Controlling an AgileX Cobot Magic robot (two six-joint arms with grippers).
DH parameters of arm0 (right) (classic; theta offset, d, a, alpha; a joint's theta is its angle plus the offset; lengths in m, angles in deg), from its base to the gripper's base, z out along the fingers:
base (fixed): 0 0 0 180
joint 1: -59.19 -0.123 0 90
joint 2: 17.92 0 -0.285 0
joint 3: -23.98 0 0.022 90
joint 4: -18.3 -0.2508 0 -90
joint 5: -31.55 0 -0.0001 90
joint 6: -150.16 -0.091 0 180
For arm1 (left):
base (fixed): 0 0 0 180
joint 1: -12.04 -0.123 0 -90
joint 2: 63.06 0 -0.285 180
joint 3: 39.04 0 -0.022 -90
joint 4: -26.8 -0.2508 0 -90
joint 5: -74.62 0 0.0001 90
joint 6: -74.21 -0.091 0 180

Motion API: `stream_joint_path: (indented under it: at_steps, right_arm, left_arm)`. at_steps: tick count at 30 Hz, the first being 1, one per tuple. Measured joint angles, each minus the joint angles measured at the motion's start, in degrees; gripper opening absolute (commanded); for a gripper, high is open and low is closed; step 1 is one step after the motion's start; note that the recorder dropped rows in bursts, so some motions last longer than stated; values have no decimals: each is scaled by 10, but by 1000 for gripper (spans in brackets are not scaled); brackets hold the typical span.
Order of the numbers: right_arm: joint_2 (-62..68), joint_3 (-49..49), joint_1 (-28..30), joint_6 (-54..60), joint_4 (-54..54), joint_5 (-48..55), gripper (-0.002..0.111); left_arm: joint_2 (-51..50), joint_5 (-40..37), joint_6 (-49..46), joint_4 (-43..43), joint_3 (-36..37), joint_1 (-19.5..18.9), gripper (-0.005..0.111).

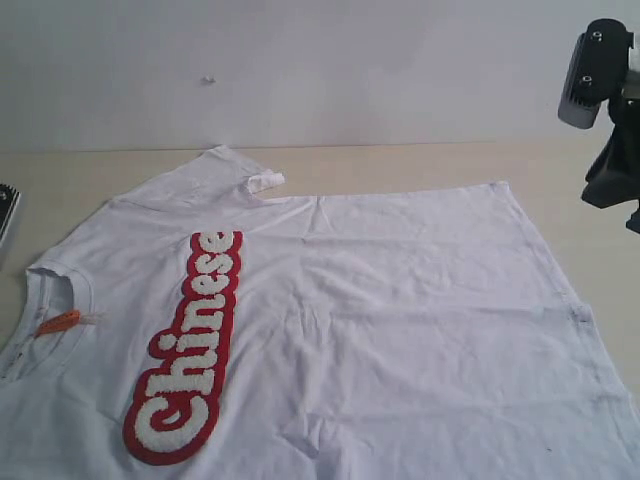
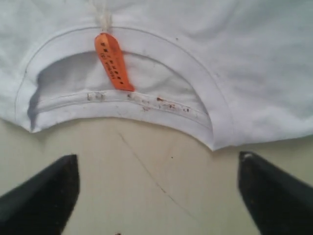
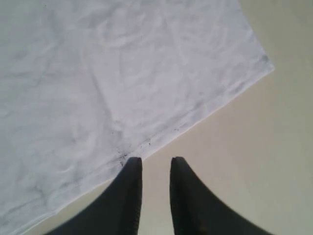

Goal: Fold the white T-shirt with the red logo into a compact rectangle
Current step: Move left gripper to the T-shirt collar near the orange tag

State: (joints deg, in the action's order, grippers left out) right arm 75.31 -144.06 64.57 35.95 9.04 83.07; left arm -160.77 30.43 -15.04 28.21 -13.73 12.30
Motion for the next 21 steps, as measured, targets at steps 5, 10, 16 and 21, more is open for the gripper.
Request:
stream_joint_path:
  at_steps: [5, 10, 16, 21]
  right_arm:
    - [1, 1, 0, 2, 0, -2, 23]
    - [1, 1, 0, 2, 2, -3, 23]
    - [5, 1, 0, 3, 21, -23, 23]
    - [5, 1, 0, 3, 23, -39, 23]
  left_arm:
    - [-10, 68, -103, 27, 12, 0, 105]
    - [-16, 122, -138, 191, 12, 0, 105]
    - [-30, 41, -32, 56, -57, 0, 105]
    - [-57, -143, 16, 85, -184, 0, 105]
